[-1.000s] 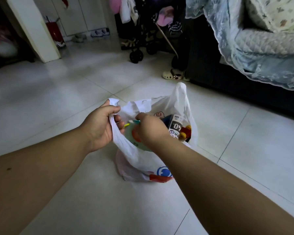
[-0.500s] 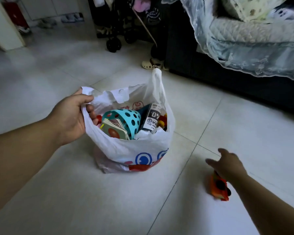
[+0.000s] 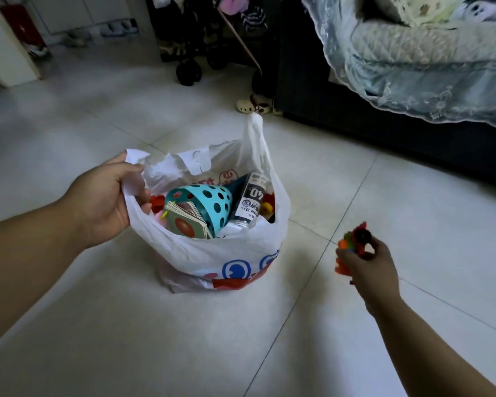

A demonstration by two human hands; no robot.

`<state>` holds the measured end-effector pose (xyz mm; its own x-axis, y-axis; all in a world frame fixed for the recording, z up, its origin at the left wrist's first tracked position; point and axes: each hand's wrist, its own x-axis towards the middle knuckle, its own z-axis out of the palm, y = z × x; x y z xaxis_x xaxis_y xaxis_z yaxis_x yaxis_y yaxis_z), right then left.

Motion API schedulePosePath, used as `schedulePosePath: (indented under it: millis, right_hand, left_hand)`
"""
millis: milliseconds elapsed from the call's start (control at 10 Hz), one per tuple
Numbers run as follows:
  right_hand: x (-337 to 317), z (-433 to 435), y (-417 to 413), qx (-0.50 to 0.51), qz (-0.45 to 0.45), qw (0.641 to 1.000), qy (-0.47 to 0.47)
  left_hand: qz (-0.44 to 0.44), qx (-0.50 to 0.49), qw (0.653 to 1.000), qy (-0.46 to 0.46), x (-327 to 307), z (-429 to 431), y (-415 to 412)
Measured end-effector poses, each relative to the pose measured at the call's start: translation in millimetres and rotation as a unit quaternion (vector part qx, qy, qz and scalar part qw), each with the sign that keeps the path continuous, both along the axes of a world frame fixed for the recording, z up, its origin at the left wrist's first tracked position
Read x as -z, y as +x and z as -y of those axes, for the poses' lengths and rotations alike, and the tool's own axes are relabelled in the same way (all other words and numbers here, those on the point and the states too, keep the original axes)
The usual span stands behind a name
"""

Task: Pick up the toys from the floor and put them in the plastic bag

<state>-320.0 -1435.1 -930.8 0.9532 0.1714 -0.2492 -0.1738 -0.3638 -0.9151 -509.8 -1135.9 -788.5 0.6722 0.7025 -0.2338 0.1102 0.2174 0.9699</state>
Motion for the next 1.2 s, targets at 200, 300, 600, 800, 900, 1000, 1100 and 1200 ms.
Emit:
schedulePosePath:
  millis: [200, 300, 600, 800, 900, 1000, 1100, 1200]
  right_hand:
    - [-141, -76, -43, -0.196, 0.128, 0.949, 0.211]
    - [-172, -127, -65, -0.325, 0.167, 0.929, 0.053]
    - [-110, -204, -35, -0.285, 0.113, 0.917, -0.253]
    - [-97, -195, -36, -0.286, 0.141, 0.905, -0.282]
    - [-112, -190, -44, -0.298, 0.178, 0.9, -0.262]
    - [-139, -181, -54, -0.313, 0.241, 0.876, -0.277]
    - [-176, -166, -64, -0.311, 0.28, 0.86, -0.293]
    - [-223, -149, -76, -0.253, 0.168, 0.943, -0.134]
  left_hand:
    - [-0.007, -0.053, 0.998, -0.018, 3, -12, -4]
    - [-0.009, -0.056, 0.997, -0.043, -2, -10, -4]
    - [-0.02, -0.035, 0.997, -0.065, -3, -10, 1]
    - [-0.06, -0.028, 0.996, 0.052, -1, -16, -11]
    - [-0.153, -0.046, 0.968, 0.191, 0, -28, -18]
    - [-0.271, -0.028, 0.9, 0.34, -12, -34, -27]
    - [-0.288, -0.019, 0.856, 0.429, -37, -32, -33]
    - [-0.243, 0.0, 0.9, 0.361, -63, -22, -31]
